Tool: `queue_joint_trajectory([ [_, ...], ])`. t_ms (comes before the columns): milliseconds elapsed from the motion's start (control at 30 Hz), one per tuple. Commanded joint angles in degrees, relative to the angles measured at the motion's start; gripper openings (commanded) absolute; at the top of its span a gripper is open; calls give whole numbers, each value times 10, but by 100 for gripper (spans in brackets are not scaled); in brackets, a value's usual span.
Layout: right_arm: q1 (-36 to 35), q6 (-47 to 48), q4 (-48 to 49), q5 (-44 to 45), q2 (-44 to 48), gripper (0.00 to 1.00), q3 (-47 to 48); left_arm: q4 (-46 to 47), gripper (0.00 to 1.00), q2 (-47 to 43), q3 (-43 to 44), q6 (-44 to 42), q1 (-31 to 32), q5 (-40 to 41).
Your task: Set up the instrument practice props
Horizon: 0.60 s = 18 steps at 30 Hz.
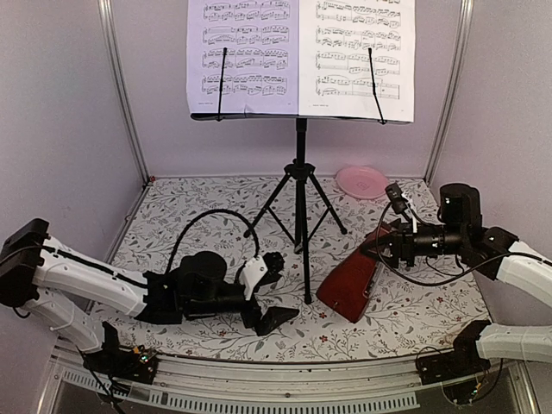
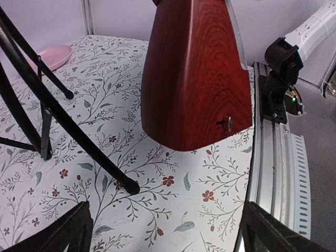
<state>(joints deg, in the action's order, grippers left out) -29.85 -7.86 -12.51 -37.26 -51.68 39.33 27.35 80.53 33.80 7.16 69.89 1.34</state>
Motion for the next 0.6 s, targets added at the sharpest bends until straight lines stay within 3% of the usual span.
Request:
queue_joint_trajectory([
  [0, -42, -28, 98, -10, -15, 25, 16, 32, 99, 40, 39, -12, 32, 26],
  [567, -145, -67, 145, 112, -110, 22, 65, 19, 92, 88, 55, 15, 58, 84],
])
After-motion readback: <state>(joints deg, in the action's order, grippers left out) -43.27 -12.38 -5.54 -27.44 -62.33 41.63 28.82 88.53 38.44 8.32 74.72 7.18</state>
